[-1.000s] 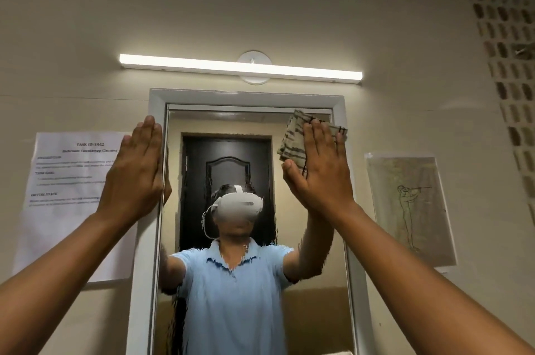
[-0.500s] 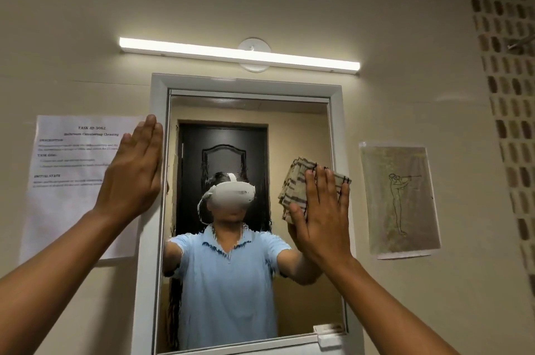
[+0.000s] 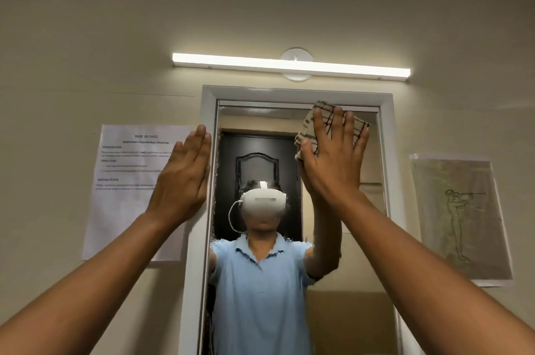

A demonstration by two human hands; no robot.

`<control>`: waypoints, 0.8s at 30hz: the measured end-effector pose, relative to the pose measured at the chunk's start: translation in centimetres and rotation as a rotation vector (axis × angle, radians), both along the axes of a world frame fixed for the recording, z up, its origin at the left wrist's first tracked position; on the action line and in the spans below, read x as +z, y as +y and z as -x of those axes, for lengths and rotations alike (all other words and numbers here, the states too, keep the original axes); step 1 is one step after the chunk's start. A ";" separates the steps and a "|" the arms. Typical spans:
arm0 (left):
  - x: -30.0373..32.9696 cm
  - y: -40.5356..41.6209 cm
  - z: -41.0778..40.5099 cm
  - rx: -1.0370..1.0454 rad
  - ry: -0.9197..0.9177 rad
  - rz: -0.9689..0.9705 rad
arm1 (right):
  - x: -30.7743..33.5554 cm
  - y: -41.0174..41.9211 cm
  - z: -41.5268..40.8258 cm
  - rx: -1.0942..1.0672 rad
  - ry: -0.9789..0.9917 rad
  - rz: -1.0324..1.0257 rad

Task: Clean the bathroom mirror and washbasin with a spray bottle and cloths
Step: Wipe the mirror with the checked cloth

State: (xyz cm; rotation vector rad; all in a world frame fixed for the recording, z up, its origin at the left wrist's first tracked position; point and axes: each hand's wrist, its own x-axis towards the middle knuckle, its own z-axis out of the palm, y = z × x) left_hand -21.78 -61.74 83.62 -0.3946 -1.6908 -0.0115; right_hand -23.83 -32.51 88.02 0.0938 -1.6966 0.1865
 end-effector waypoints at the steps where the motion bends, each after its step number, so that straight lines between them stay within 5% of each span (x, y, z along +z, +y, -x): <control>1: 0.0 0.0 0.1 0.000 0.001 0.004 | 0.1 -0.7 0.2 -0.004 0.016 -0.010; 14: 0.0 -0.6 0.0 -0.022 -0.002 0.034 | 0.8 -13.5 -0.6 0.079 0.008 -0.298; 24: -2.2 -0.1 -0.3 -0.092 -0.057 -0.034 | -1.7 -14.3 -1.3 0.087 -0.026 -0.338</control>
